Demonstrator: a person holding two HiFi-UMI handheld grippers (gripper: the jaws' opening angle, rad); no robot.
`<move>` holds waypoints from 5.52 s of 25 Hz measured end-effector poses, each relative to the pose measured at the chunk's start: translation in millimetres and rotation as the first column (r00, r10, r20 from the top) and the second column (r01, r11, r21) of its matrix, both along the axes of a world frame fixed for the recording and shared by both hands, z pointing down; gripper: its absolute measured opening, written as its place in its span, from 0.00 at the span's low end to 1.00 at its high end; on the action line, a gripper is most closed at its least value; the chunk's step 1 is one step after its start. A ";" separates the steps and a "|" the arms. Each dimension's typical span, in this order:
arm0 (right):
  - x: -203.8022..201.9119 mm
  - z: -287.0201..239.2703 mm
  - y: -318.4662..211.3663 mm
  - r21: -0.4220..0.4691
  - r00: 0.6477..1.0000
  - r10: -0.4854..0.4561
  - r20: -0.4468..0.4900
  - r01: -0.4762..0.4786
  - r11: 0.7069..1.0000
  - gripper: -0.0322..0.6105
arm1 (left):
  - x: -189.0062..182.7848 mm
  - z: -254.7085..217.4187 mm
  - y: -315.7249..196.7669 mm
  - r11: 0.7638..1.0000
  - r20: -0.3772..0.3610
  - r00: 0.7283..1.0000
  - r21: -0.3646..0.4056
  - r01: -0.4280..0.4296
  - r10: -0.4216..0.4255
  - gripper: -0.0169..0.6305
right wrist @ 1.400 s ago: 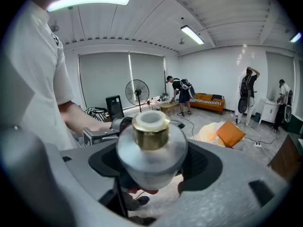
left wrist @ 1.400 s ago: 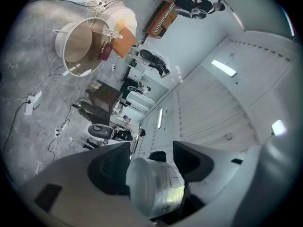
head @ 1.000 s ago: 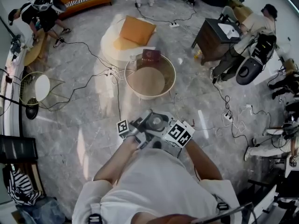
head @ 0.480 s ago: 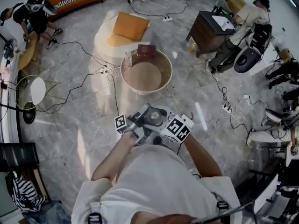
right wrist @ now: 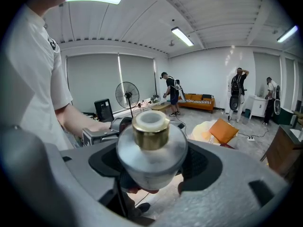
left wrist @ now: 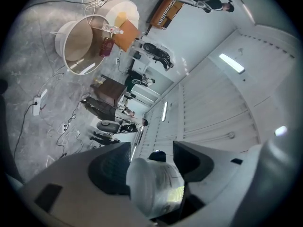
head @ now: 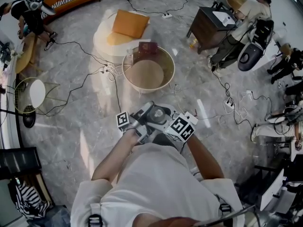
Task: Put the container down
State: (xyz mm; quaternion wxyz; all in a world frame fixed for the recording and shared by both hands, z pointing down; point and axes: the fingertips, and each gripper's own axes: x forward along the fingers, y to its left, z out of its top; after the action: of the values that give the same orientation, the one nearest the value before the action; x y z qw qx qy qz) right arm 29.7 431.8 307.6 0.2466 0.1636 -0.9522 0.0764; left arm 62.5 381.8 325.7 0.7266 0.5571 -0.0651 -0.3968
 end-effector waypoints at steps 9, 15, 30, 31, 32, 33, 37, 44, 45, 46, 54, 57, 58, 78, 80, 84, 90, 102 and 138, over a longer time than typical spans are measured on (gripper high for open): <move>-7.0 2.1 -17.0 -0.015 1.000 -0.003 0.004 0.003 1.000 0.58 | -6.9 2.6 -16.9 1.000 0.008 1.000 -0.024 0.003 -0.003 0.43; -8.2 7.1 -39.2 -0.027 1.000 -0.017 0.007 0.017 0.999 0.58 | -9.4 8.1 -39.3 0.999 0.018 1.000 -0.033 0.019 -0.018 0.43; 24.0 25.4 -133.1 -0.052 0.996 -0.087 0.021 0.088 0.995 0.58 | 18.5 25.2 -135.9 0.995 0.043 0.995 -0.046 0.093 -0.091 0.43; 26.9 25.4 -141.0 -0.050 0.995 -0.093 0.023 0.094 0.994 0.58 | 21.1 24.8 -144.0 0.994 0.045 0.994 -0.045 0.102 -0.100 0.43; 29.6 25.9 -148.2 -0.050 0.995 -0.099 0.025 0.100 0.994 0.58 | 23.6 25.4 -151.3 0.993 0.045 0.993 -0.045 0.107 -0.105 0.43; 32.3 26.9 -154.6 -0.052 0.994 -0.106 0.025 0.107 0.993 0.58 | 26.0 26.4 -157.9 0.993 0.044 0.993 -0.046 0.112 -0.110 0.43; 45.5 30.0 -182.9 -0.052 0.991 -0.129 0.028 0.131 0.990 0.58 | 37.5 30.2 -187.1 0.990 0.050 0.990 -0.044 0.136 -0.134 0.43; 60.0 42.9 -223.8 -0.061 0.986 -0.165 0.027 0.167 0.984 0.58 | 49.3 42.5 -228.3 0.984 0.064 0.984 -0.052 0.169 -0.165 0.43; 61.8 43.7 -227.2 -0.064 0.985 -0.170 0.028 0.171 0.983 0.58 | 51.0 43.8 -231.6 0.984 0.065 0.984 -0.057 0.171 -0.167 0.43; 63.5 44.2 -230.1 -0.067 0.985 -0.172 0.028 0.174 0.983 0.58 | 52.4 44.0 -234.6 0.983 0.066 0.983 -0.059 0.175 -0.171 0.43; 60.5 49.0 -242.8 -0.086 0.982 -0.186 0.027 0.187 0.979 0.58 | 48.5 49.8 -247.4 0.977 0.062 0.979 -0.074 0.199 -0.195 0.43; 55.0 49.4 -249.8 -0.091 0.982 -0.188 0.031 0.190 0.978 0.58 | 43.9 50.7 -254.6 0.976 0.058 0.979 -0.087 0.199 -0.194 0.43; 53.1 50.1 -253.5 -0.094 0.982 -0.186 0.029 0.188 0.978 0.58 | 41.9 51.2 -258.5 0.976 0.057 0.979 -0.088 0.198 -0.193 0.43; -15.7 80.3 -386.6 -0.146 0.999 -0.025 -0.039 0.019 0.989 0.57 | -18.7 79.6 -386.5 0.990 0.039 0.999 -0.136 0.023 -0.018 0.43; -20.2 86.1 -401.6 -0.158 0.999 -0.011 -0.046 0.003 0.988 0.57 | -23.0 84.0 -401.1 0.989 0.041 0.999 -0.149 0.006 0.000 0.43; -33.1 94.2 -431.6 -0.189 0.999 0.039 -0.036 -0.045 0.981 0.57 | -32.7 98.4 -428.0 0.983 0.057 0.997 -0.181 -0.034 0.045 0.43; -43.3 117.3 -471.9 -0.223 0.995 0.092 -0.044 -0.100 0.970 0.57 | -40.6 123.0 -467.7 0.976 0.082 0.992 -0.204 -0.080 0.098 0.43; -59.3 176.3 -518.2 -0.285 0.974 0.216 -0.071 -0.228 0.931 0.57 | -50.8 187.0 -506.3 0.941 0.097 0.965 -0.267 -0.209 0.242 0.41; -9.5 357.4 -617.8 -0.292 0.990 0.060 -0.124 -0.095 0.952 0.57 | -28.4 356.6 -590.1 0.953 0.145 0.988 -0.304 0.000 0.047 0.40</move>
State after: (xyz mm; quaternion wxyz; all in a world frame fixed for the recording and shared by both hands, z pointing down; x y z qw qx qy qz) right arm 20.3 -186.0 664.9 0.3191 0.1661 -0.9071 0.2187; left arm 34.1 -208.3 682.3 0.8011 0.4681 -0.1731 -0.3303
